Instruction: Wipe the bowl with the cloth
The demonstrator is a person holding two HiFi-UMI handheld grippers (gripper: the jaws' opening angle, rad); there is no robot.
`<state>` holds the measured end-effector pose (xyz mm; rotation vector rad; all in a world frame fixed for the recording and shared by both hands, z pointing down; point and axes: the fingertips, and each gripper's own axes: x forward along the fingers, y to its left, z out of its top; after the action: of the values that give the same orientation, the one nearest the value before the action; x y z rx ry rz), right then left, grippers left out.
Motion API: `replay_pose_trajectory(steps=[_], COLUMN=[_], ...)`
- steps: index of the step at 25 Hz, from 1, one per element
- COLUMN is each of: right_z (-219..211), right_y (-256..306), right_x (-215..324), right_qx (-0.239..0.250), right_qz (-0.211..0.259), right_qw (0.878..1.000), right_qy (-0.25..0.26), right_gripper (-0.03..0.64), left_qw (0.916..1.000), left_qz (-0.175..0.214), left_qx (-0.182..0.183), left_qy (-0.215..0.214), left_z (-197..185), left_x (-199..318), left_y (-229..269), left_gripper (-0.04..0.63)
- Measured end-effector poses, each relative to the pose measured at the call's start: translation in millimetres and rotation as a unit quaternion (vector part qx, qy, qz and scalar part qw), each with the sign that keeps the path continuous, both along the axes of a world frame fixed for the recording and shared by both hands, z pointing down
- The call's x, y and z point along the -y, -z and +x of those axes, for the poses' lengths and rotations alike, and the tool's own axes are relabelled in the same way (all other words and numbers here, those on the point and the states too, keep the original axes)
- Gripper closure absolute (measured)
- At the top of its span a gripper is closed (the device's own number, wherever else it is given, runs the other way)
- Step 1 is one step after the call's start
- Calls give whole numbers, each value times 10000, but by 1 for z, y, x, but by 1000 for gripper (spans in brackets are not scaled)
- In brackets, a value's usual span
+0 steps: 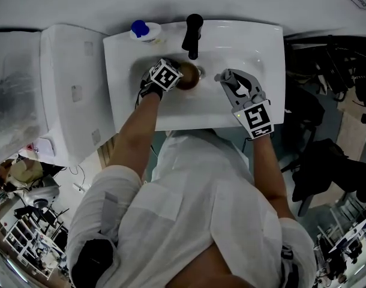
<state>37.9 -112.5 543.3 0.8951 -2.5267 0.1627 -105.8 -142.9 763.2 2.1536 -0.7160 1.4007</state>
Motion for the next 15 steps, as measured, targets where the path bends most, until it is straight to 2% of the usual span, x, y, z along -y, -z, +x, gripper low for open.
replay_pose_trajectory(steps=[6,9,15], right_z=[-2,-7,-23], right_y=[0,0,-11], right_x=[-1,-1,1], right_qx=[104,124,75], right_qz=[-178,-308,-853], right_qw=[9998,9994,9963], right_qy=[-47,-25,38], right_gripper=[508,505,454], left_qw=[9994,9981,9942], left_qz=[217,417,866], left_qx=[-119,-296,-342], left_qy=[239,344,539], left_z=[10,21,25], left_x=[-4,-7,-13], left_y=[25,51,111], left_gripper=[575,575,575])
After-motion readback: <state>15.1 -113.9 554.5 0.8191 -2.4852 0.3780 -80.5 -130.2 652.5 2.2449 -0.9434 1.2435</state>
